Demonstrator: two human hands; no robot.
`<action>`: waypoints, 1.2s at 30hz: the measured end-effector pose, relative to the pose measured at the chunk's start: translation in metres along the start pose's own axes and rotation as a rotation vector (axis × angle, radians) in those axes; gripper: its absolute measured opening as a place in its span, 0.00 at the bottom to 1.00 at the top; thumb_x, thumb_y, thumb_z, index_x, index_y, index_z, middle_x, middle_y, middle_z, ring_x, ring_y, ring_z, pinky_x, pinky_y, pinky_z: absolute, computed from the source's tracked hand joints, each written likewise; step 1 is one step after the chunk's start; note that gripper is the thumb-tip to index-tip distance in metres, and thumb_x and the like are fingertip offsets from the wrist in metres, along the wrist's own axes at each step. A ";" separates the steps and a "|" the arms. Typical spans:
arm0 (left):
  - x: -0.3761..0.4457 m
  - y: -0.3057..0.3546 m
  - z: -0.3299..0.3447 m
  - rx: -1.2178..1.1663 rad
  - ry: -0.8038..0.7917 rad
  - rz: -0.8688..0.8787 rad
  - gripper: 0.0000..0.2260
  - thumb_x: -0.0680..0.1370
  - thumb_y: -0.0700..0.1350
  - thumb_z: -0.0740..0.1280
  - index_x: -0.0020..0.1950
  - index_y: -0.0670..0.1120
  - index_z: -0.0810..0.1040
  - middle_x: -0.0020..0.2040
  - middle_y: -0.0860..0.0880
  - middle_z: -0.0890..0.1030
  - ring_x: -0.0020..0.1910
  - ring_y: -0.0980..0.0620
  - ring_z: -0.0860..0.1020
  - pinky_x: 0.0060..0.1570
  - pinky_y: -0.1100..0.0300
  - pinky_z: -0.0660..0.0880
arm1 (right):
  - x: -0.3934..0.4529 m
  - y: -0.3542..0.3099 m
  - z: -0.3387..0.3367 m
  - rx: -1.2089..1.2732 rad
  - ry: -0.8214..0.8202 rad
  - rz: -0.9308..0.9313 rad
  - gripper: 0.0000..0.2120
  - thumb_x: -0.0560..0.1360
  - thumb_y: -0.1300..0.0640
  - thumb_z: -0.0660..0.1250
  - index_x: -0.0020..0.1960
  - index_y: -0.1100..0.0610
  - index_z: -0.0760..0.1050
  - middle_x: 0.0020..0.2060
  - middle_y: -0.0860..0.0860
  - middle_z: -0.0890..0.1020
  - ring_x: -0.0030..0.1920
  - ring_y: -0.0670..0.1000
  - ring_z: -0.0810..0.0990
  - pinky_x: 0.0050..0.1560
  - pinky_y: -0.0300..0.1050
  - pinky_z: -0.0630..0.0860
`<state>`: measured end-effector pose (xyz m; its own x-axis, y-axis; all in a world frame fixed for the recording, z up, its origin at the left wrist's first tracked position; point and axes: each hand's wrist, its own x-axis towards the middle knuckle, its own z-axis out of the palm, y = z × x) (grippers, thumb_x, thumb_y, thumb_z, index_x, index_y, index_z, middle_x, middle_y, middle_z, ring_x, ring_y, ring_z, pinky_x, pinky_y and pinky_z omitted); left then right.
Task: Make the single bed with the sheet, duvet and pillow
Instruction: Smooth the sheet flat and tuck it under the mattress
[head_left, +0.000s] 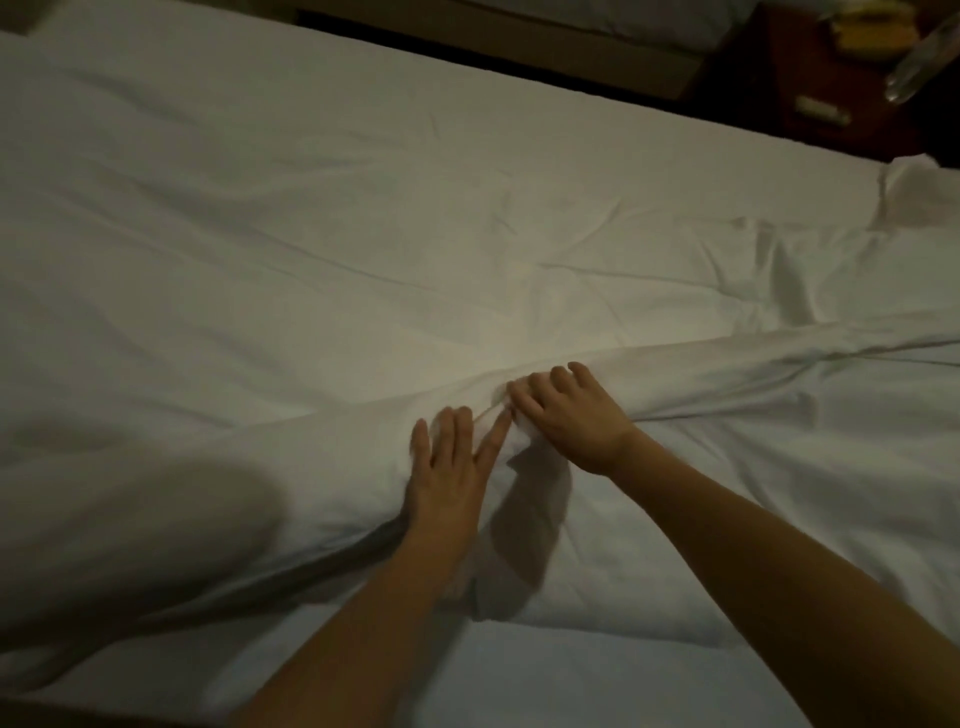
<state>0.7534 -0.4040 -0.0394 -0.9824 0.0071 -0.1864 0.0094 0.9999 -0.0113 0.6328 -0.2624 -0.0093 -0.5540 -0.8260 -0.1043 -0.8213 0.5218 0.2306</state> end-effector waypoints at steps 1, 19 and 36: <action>0.002 -0.009 -0.002 0.025 -0.008 -0.019 0.58 0.56 0.51 0.79 0.74 0.49 0.44 0.63 0.41 0.77 0.62 0.42 0.76 0.65 0.41 0.64 | 0.004 0.001 -0.001 0.000 0.028 0.020 0.21 0.64 0.60 0.70 0.55 0.61 0.69 0.40 0.58 0.79 0.35 0.58 0.77 0.39 0.50 0.75; -0.009 -0.162 -0.073 0.150 -0.255 -0.377 0.28 0.78 0.37 0.60 0.75 0.45 0.54 0.67 0.45 0.66 0.64 0.46 0.68 0.60 0.54 0.67 | 0.082 0.022 -0.074 0.134 -0.121 -0.075 0.21 0.74 0.51 0.63 0.64 0.58 0.68 0.55 0.56 0.75 0.52 0.59 0.77 0.47 0.51 0.71; 0.021 -0.224 -0.162 0.136 -0.225 -0.425 0.12 0.79 0.41 0.59 0.62 0.43 0.72 0.60 0.43 0.73 0.59 0.44 0.73 0.56 0.54 0.71 | 0.145 -0.014 -0.110 -0.020 0.242 -0.090 0.14 0.66 0.60 0.63 0.52 0.59 0.72 0.37 0.54 0.79 0.33 0.56 0.79 0.36 0.45 0.71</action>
<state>0.7004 -0.6262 0.1181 -0.8405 -0.4183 -0.3444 -0.3440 0.9030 -0.2573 0.5787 -0.4132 0.0792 -0.4280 -0.8972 0.1087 -0.8617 0.4414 0.2502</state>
